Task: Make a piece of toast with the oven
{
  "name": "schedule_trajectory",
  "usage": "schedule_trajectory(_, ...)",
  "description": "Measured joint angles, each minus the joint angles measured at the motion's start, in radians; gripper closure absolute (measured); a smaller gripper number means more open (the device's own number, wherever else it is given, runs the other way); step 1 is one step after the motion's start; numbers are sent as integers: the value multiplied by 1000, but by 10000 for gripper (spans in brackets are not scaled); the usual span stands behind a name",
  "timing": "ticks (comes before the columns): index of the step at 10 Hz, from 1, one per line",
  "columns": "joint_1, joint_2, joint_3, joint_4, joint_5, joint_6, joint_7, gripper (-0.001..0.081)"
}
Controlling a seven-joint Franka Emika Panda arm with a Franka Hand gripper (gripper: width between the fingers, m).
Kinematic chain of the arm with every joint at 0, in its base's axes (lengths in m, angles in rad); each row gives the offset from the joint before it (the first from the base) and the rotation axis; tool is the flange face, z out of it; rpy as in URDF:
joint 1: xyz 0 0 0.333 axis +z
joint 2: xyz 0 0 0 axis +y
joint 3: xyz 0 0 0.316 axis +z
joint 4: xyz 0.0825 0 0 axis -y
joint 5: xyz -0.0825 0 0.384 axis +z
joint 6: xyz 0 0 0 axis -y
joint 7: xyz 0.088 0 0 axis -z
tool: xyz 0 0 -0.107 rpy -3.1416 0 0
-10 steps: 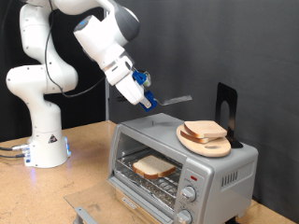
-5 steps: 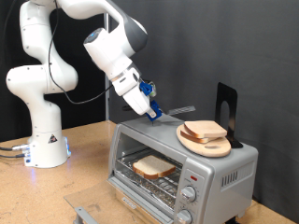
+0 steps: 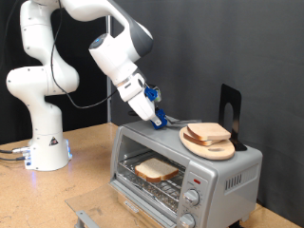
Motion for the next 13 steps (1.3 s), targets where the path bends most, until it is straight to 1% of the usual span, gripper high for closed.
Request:
schedule_trajectory(1, 0, 2, 2, 0, 0, 11, -1, 4)
schedule_trajectory(2, 0, 3, 10, 2, 23, 41, -32, 4)
schedule_trajectory(3, 5, 6, 18, 8, 131, 100, -158, 4)
schedule_trajectory(4, 10, 6, 22, 18, 260, 140, -310, -2)
schedule_trajectory(5, 9, 6, 22, 29, 340, 154, -408, -2)
schedule_trajectory(6, 8, 2, 20, 36, 368, 156, -446, -2)
schedule_trajectory(8, 7, -15, 8, 41, 364, 149, -429, -2)
schedule_trajectory(9, 6, -27, -7, 41, 314, 122, -359, -2)
schedule_trajectory(10, -2, -46, -28, 41, 189, 55, -220, -2)
schedule_trajectory(11, -24, -82, -46, 32, 58, -32, -58, -2)
schedule_trajectory(12, -20, -78, -39, 31, 109, -3, -123, -2)
schedule_trajectory(13, -19, -79, -45, 28, 143, -9, -167, -2)
